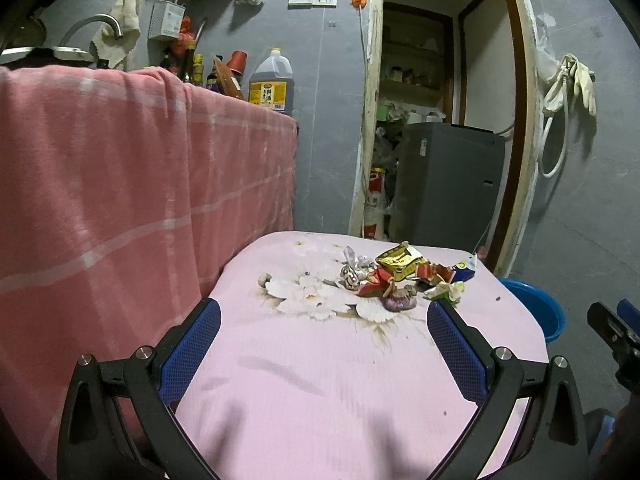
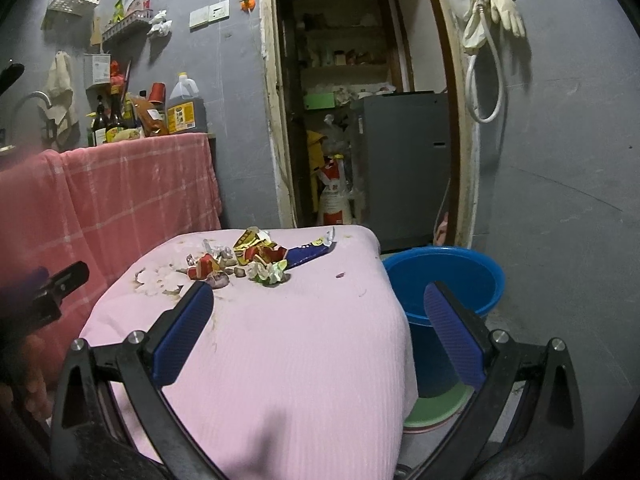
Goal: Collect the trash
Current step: 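Grasp the purple onion with the left gripper while the right gripper grasps a crumpled white wrapper, then carry both items over the blue bucket and open both grippers to drop them, then move both tools back over the trash pile, then grasp the red wrapper with the left gripper while the right gripper grasps a red-and-tan wrapper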
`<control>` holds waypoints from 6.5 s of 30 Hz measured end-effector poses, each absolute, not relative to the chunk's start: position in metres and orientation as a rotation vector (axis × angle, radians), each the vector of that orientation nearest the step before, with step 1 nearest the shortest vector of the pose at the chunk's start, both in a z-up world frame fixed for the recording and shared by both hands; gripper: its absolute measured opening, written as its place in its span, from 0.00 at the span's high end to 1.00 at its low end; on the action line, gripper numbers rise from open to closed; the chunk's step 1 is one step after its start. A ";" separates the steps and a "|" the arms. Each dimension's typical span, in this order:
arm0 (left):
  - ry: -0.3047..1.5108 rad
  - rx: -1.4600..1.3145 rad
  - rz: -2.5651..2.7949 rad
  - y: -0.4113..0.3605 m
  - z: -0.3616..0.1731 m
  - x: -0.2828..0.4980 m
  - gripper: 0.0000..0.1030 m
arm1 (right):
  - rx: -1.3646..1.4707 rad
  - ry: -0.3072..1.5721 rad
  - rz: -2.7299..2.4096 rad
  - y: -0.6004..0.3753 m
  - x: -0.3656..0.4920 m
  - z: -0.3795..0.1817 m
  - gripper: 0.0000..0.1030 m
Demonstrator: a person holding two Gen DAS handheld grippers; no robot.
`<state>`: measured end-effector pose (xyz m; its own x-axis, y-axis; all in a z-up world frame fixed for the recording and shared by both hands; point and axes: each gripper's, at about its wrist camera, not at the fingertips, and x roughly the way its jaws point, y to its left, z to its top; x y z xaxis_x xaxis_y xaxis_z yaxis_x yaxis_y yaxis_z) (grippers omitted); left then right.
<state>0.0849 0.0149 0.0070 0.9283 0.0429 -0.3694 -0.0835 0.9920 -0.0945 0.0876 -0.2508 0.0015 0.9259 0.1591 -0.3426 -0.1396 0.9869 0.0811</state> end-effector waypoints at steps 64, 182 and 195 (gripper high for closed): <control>0.837 -0.029 -0.357 -0.025 -0.050 0.259 0.72 | 0.062 0.804 0.605 -0.208 0.289 -0.075 0.81; 0.562 -0.056 0.028 0.005 -0.023 0.219 0.04 | -0.019 0.376 0.482 -0.231 0.277 -0.026 0.00; 0.702 -0.067 -0.040 -0.002 -0.039 0.242 0.05 | -0.072 0.623 0.523 -0.217 0.305 -0.056 0.05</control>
